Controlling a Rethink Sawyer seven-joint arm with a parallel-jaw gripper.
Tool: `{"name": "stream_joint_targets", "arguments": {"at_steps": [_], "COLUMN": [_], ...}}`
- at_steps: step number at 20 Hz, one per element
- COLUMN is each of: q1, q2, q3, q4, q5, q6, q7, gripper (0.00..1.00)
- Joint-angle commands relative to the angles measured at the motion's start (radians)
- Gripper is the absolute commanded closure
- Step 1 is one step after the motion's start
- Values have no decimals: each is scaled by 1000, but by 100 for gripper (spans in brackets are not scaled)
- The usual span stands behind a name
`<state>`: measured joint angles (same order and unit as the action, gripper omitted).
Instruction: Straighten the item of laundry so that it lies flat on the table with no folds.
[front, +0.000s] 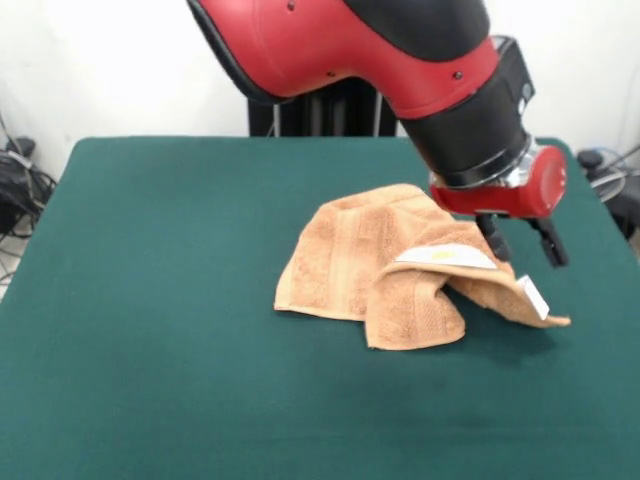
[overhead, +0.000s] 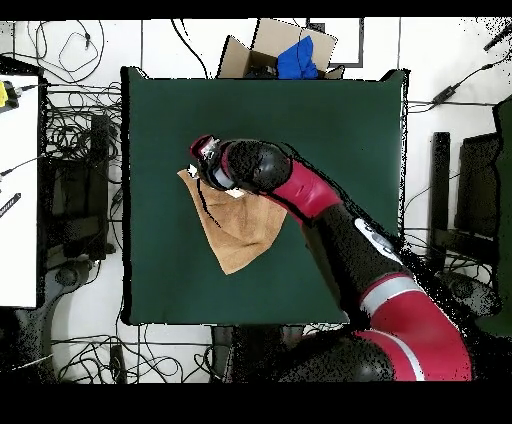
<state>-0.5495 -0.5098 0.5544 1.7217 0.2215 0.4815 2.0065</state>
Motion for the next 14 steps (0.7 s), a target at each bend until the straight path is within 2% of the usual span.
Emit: {"name": "stream_joint_targets", "arguments": {"at_steps": [1,3,4,5,7,9,14], "q1": [95,198,235,316,406,466,558], "q2": [5,-24,-17,5,52,100,157], "q3": [-42,-207,-266,-388,-524,-617,-753], "q4": [13,-7,-26,-82,-150,-205,-269], "q5": [-87,-76,-75,-78,-58,-42,0], "q6": [109,109,118,154,227,257,332], "q7": [14,193,238,330,437,484,597], "gripper": [0,0,0,0,0,0,0]}}
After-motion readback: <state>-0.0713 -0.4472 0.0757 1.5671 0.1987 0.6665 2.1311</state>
